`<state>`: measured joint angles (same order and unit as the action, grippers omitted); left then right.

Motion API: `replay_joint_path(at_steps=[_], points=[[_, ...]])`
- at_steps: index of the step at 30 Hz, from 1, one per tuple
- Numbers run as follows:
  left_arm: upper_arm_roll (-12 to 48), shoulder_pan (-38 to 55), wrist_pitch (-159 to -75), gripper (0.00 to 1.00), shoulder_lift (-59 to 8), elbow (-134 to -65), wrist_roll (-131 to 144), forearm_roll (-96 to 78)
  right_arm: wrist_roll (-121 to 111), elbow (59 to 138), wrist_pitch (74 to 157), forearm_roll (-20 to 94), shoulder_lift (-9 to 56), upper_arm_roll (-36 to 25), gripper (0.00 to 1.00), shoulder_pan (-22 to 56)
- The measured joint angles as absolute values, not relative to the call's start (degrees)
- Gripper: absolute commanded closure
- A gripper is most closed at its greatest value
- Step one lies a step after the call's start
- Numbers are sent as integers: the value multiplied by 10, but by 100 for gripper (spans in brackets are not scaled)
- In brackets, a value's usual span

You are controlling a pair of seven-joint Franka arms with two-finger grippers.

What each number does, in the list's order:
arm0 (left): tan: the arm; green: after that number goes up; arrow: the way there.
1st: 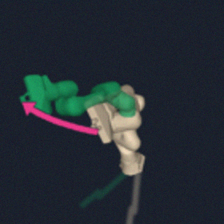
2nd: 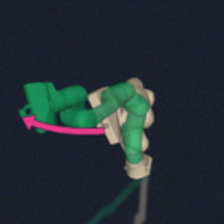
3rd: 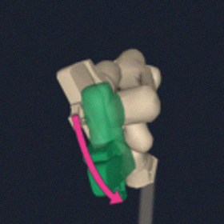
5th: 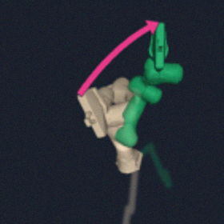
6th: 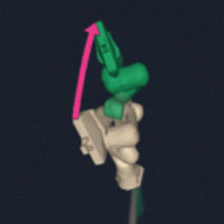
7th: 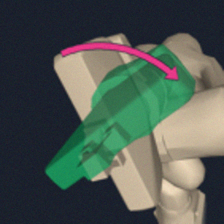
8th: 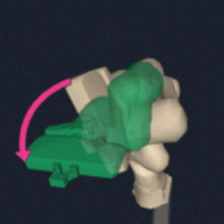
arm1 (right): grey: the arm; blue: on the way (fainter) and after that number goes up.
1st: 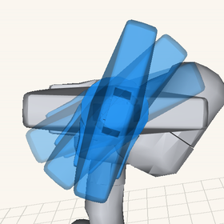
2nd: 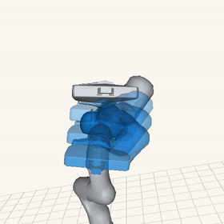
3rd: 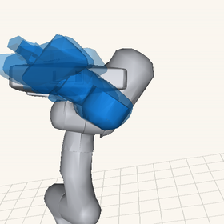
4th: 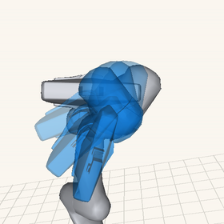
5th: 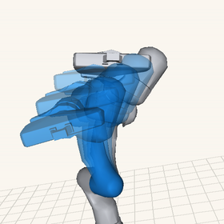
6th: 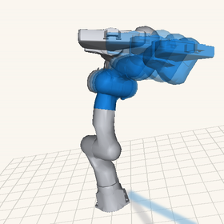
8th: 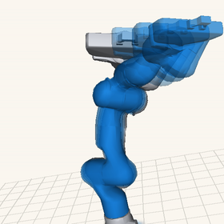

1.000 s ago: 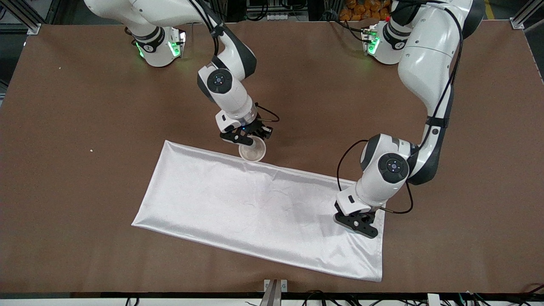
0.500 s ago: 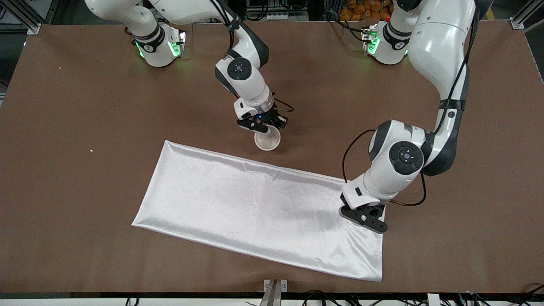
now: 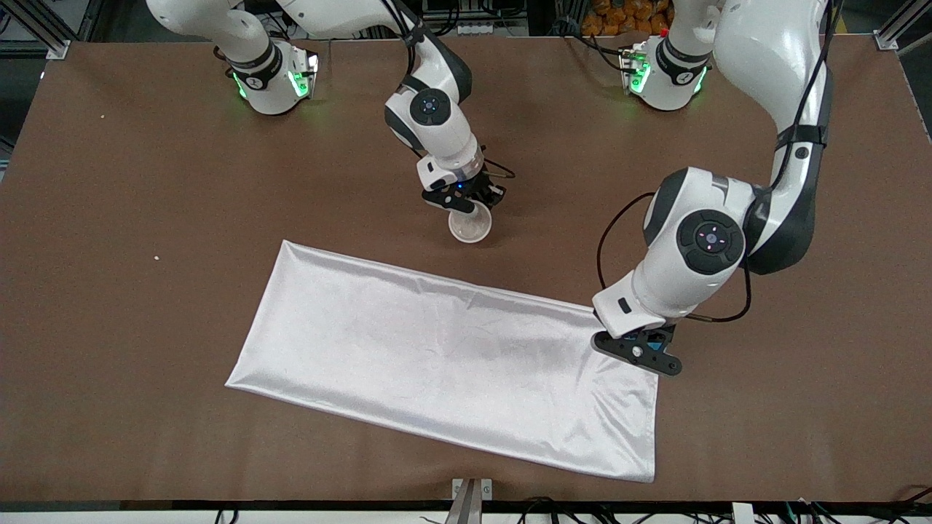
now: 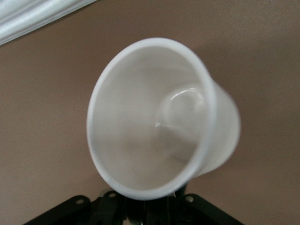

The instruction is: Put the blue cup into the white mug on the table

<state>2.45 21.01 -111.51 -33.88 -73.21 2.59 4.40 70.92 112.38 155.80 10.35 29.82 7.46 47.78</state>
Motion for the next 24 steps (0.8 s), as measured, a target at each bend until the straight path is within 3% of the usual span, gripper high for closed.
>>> replay_joint_path(at_steps=[10, 24], points=[[28, 218, -1047, 100, -291, -745, 98, 49, 711, 1124, 1558, 103, 301, 75, 0, 482], [62, 226, -1046, 100, -278, -767, 221, 49, 712, 1124, 1558, 103, 301, 74, 0, 483]])
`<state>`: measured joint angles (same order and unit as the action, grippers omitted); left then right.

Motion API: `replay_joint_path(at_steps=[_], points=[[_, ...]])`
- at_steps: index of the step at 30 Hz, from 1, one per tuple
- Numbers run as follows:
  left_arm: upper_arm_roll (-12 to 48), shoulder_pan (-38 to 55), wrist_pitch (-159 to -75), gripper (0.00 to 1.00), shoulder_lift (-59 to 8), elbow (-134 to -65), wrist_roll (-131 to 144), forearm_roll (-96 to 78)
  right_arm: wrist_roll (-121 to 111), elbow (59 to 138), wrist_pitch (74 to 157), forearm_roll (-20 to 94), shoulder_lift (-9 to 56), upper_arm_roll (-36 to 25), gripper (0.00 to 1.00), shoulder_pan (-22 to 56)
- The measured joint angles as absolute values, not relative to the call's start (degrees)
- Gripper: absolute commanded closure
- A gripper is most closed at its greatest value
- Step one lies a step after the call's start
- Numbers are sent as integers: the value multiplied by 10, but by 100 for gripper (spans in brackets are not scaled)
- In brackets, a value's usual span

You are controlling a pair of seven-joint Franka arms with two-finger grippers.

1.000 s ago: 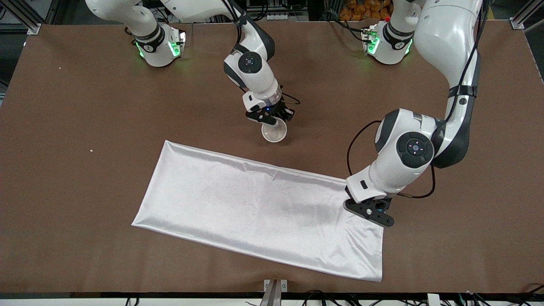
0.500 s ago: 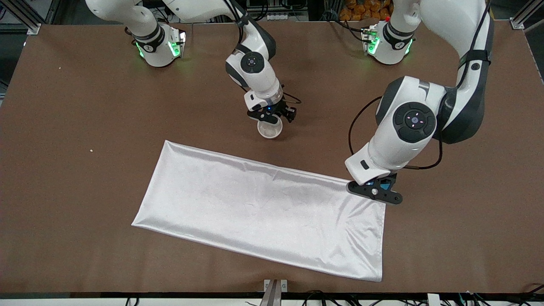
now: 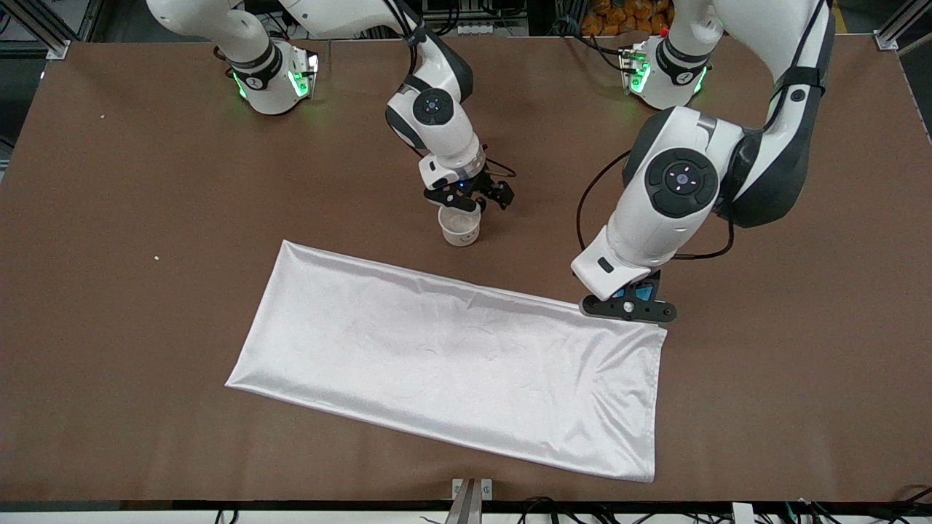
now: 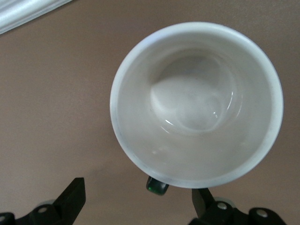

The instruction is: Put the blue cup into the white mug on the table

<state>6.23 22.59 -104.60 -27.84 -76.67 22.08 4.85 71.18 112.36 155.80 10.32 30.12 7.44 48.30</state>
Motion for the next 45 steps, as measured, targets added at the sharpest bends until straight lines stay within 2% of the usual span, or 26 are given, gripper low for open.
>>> replay_joint_path(at_steps=[6, 17, 23, 32, 45], points=[[66, 230, -1047, 100, -278, -769, 237, 49, 712, 1121, 1535, 103, 290, 74, 0, 486], [67, 235, -1056, 100, -278, -769, 248, 49, 712, 1114, 1384, 98, 201, 68, 0, 485], [67, 244, -1061, 100, -280, -770, 264, 49, 681, 1115, 1309, 31, 172, 49, 0, 469], [68, 270, -1069, 100, -289, -772, 307, 49, 518, 1119, 1279, 8, 170, 41, 0, 375], [68, 328, -1093, 100, -317, -773, 404, 49, 275, 1122, 1272, 7, 171, 37, 0, 188]])
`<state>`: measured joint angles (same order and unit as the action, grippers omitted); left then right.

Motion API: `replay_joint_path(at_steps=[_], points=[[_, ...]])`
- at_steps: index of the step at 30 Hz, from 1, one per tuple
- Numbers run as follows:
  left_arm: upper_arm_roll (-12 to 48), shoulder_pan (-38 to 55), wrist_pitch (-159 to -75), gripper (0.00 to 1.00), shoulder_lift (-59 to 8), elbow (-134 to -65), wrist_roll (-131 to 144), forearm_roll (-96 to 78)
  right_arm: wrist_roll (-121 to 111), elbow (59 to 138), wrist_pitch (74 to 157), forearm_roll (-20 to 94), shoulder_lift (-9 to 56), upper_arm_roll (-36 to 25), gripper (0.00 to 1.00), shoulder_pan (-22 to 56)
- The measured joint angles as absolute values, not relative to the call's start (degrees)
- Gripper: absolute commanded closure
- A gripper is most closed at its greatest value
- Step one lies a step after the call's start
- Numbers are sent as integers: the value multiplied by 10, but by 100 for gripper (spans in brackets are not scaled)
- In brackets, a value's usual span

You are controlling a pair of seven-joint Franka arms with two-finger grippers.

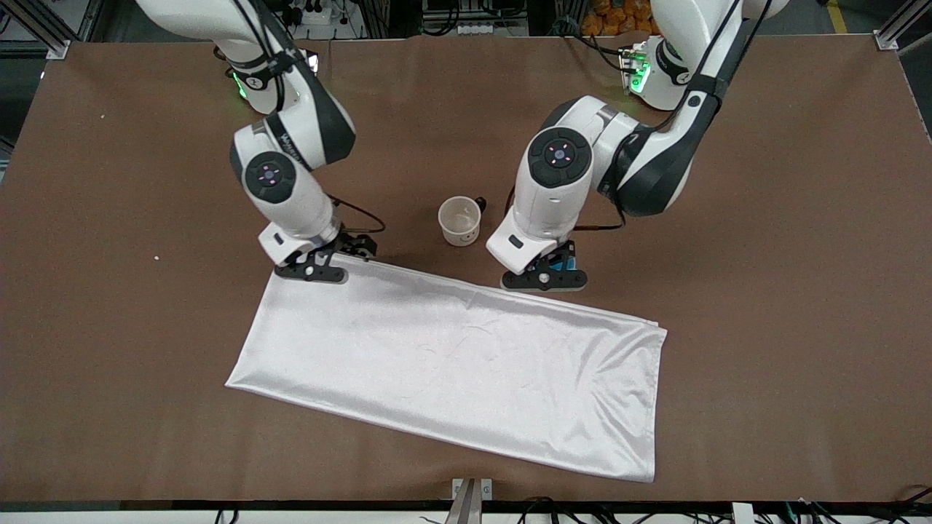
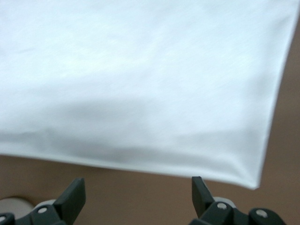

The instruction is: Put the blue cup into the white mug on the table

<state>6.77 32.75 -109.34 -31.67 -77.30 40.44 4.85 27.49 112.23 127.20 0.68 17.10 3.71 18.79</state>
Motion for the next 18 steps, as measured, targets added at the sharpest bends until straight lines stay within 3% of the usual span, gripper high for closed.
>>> replay_joint_path(at_steps=[10, 18], points=[[67, 385, -1114, 100, -347, -774, 489, 74, 115, 1126, 1270, 7, 188, 36, 0, 41], [66, 433, -1128, 100, -362, -774, 560, 77, 86, 1158, 1303, 7, 196, 36, 0, 16]])
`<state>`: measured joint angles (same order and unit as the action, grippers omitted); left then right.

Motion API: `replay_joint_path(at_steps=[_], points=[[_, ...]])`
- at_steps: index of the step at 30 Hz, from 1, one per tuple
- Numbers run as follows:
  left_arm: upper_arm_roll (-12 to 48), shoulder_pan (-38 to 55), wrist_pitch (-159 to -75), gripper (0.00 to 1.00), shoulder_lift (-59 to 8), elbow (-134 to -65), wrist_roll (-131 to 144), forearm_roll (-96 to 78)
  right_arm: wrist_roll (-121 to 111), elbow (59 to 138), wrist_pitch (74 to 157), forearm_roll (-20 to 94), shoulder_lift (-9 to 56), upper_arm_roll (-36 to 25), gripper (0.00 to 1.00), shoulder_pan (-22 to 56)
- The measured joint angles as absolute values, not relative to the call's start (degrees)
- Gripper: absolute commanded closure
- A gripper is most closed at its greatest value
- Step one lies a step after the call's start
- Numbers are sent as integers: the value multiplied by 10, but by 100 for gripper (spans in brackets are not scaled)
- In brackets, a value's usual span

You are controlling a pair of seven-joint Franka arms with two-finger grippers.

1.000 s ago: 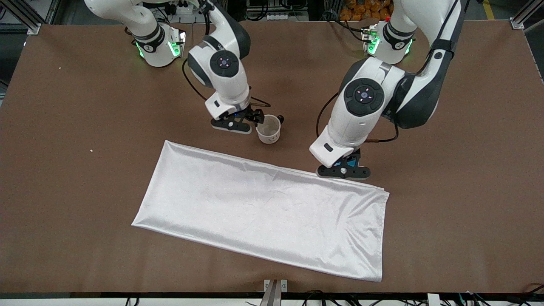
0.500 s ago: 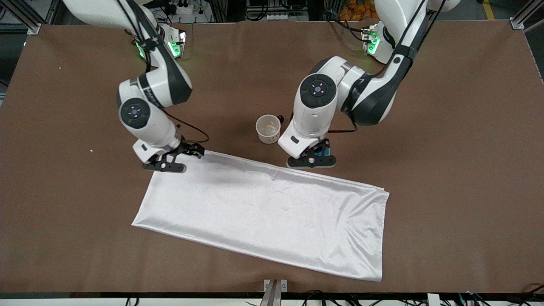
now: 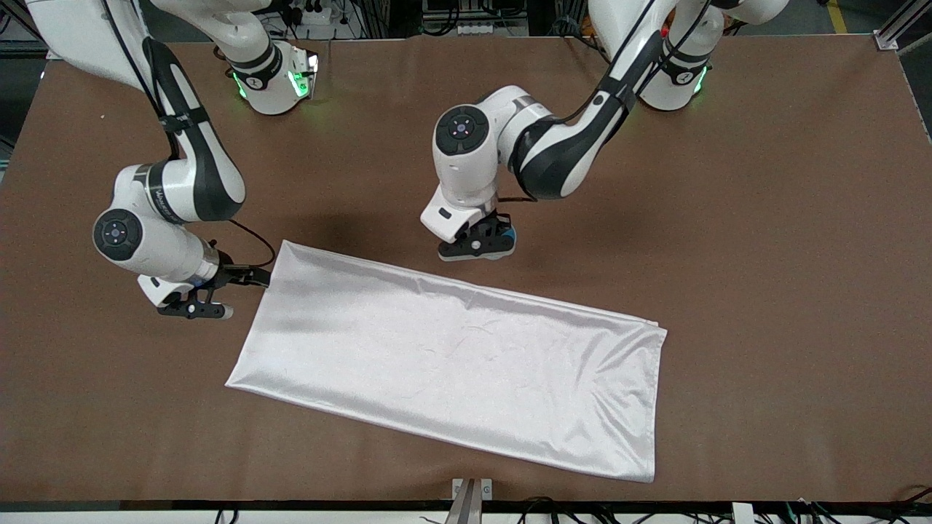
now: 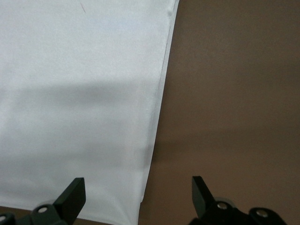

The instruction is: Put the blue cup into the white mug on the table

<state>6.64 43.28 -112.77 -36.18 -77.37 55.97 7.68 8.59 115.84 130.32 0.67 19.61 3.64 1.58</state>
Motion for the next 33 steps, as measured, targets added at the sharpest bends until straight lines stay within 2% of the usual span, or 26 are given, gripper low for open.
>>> replay_joint_path(at_steps=[7, 13, 25, 33], points=[[67, 467, -1128, 100, -362, -773, 603, 77, 71, 1220, 1361, 7, 190, 37, 0, 10], [66, 488, -1127, 100, -368, -774, 627, 78, 61, 1269, 1356, 6, 145, 37, 0, -5], [66, 500, -1128, 100, -393, -775, 634, 78, 60, 1276, 1182, 6, 4, 38, 0, -32], [66, 500, -1128, 100, -397, -775, 635, 78, 60, 1174, 1013, 6, -22, 38, 0, -44]])
